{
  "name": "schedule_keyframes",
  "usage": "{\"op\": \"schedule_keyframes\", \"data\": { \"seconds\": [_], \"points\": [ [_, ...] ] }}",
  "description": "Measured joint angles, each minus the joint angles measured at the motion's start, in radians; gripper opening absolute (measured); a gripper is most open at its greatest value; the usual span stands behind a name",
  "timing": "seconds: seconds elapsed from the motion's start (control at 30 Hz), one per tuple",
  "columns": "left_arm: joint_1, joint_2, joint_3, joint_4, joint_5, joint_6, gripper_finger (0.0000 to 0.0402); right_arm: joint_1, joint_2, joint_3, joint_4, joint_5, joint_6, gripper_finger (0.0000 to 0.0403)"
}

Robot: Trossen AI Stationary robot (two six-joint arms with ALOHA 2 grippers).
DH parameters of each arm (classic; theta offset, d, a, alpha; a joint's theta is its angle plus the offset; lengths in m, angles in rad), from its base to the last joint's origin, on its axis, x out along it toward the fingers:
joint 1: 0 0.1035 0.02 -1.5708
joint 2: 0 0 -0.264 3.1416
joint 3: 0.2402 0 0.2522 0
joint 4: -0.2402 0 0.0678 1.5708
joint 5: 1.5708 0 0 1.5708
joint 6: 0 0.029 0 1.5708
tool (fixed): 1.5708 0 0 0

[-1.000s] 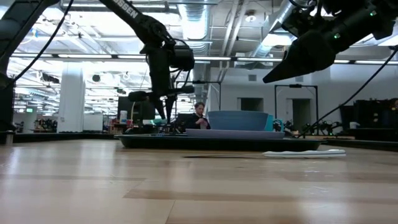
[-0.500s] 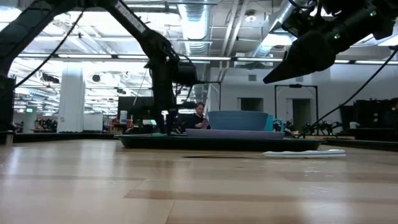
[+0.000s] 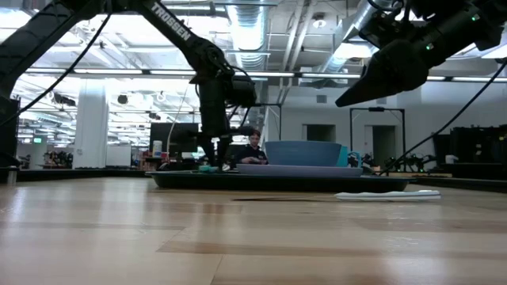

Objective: Set up tray
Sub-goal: Put the light blue spoon on top of the napkin to the left of the blue fork on the black serving tray

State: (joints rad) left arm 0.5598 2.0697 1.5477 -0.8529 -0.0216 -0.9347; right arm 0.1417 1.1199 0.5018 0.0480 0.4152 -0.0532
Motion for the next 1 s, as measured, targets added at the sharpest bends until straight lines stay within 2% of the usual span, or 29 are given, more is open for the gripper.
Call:
{"op": "schedule_keyframes", "data": {
  "seconds": [0.2, 1.0],
  "points": [
    [0.0, 0.0, 0.004, -0.094, -0.041, -0.001, 0.0012, 0.002, 0.0, 0.0, -0.027, -0.029, 0.027, 0.0131],
    [0.0, 0.003, 0.004, -0.073, -0.062, -0.012, 0.0012, 0.002, 0.0, 0.0, -0.041, -0.029, 0.028, 0.0131]
  ]
}}
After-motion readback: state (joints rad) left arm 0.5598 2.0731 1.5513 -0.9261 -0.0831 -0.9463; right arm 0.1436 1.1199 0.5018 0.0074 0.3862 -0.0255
